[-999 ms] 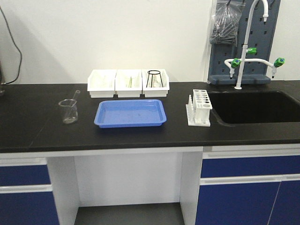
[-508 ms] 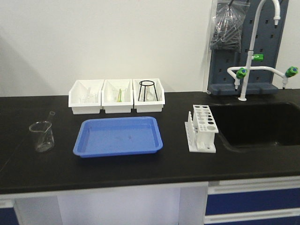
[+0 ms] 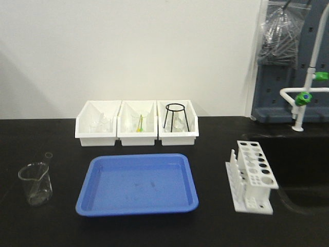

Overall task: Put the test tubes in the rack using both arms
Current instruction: 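Drive the base forward to the bench facing the white bins, then close the left gripper on the glass test tube in the beaker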

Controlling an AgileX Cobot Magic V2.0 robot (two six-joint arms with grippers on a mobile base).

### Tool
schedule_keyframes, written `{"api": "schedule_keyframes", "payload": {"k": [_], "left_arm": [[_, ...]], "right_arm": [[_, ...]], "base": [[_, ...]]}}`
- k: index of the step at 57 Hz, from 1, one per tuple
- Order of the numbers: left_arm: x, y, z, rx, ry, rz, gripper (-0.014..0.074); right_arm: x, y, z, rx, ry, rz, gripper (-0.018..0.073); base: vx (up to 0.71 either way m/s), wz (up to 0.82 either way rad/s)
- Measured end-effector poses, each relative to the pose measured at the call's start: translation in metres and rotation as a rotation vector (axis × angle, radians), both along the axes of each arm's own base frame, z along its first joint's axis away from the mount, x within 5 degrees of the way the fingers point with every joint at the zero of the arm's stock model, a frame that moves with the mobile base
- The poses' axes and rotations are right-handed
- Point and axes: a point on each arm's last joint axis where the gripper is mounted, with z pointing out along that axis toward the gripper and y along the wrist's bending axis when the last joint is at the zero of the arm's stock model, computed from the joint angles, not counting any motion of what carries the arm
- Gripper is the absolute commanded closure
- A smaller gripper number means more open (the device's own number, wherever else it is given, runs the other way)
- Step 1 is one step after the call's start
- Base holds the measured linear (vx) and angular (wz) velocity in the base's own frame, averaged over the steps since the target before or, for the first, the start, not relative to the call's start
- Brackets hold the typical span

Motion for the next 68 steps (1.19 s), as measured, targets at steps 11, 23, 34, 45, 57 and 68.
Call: {"api": "schedule_keyframes", "payload": {"k": [11, 23, 34, 45, 57, 68], "left_arm": [[0.0, 0.0, 0.0, 0.0, 0.0, 0.0, 0.0601], [0.0, 0.0, 0.0, 0.0, 0.0, 0.0, 0.0601], [0.0, 0.0, 0.0, 0.0, 0.0, 0.0, 0.0601], [0.0, 0.0, 0.0, 0.0, 0.0, 0.0, 0.0601], [0.0, 0.0, 0.0, 0.0, 0.0, 0.0, 0.0601], [0.0, 0.0, 0.0, 0.0, 0.0, 0.0, 0.0601]], "right_arm": [[0.0, 0.0, 0.0, 0.0, 0.0, 0.0, 0.0568], [0.0, 0.0, 0.0, 0.0, 0.0, 0.0, 0.0568], [0.0, 0.0, 0.0, 0.0, 0.0, 0.0, 0.0568], [0.0, 0.0, 0.0, 0.0, 0.0, 0.0, 0.0568], [0.0, 0.0, 0.0, 0.0, 0.0, 0.0, 0.0568], [0.0, 0.0, 0.0, 0.0, 0.0, 0.0, 0.0568]], "base": [[0.37, 0.1], [0.3, 0.05], [0.24, 0.01], [0.17, -0.02], [0.12, -0.03], [0.08, 0.0]]}}
